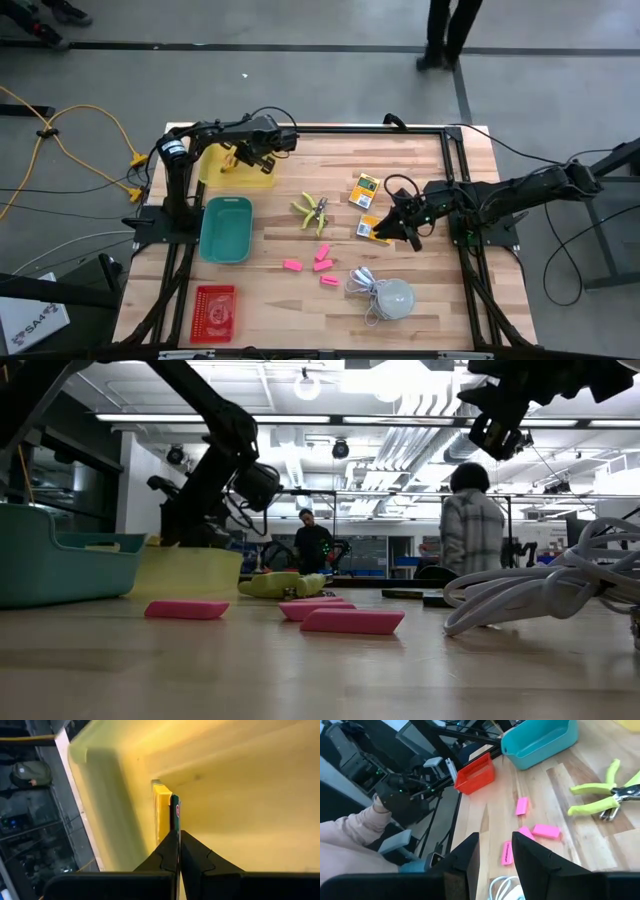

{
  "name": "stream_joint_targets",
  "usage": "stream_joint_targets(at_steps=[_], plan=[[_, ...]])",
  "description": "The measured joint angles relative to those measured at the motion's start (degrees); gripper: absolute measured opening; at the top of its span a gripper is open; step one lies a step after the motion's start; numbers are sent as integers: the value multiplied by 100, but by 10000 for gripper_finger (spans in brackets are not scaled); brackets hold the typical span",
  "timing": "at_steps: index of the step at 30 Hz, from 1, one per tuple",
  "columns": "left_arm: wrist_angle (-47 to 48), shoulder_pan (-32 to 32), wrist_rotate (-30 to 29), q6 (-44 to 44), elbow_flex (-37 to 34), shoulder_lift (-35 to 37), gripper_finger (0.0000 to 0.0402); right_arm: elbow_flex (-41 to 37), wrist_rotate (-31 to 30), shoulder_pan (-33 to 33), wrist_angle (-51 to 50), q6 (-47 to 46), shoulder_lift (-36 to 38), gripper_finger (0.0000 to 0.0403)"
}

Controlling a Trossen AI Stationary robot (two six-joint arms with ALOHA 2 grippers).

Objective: Pick & Place School Supplies
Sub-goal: Put the middle yellow crayon box into the yellow bin

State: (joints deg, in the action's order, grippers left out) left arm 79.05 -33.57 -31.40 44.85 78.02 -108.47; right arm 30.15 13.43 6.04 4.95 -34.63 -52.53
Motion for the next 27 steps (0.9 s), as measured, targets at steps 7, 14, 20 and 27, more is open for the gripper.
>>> stream_joint_targets(at_steps=[7,14,20,27], plan=[[2,53,-48,-7,35,4,1,0,188,2,0,0,0,103],[4,53,-39,-47,35,4,1,0,188,2,0,0,0,103],[11,51,-13,-45,33,4,1,0,212,2,0,-1,0,103],[26,51,5,-331,31,4,2,0,350,4,-2,-2,0,103]])
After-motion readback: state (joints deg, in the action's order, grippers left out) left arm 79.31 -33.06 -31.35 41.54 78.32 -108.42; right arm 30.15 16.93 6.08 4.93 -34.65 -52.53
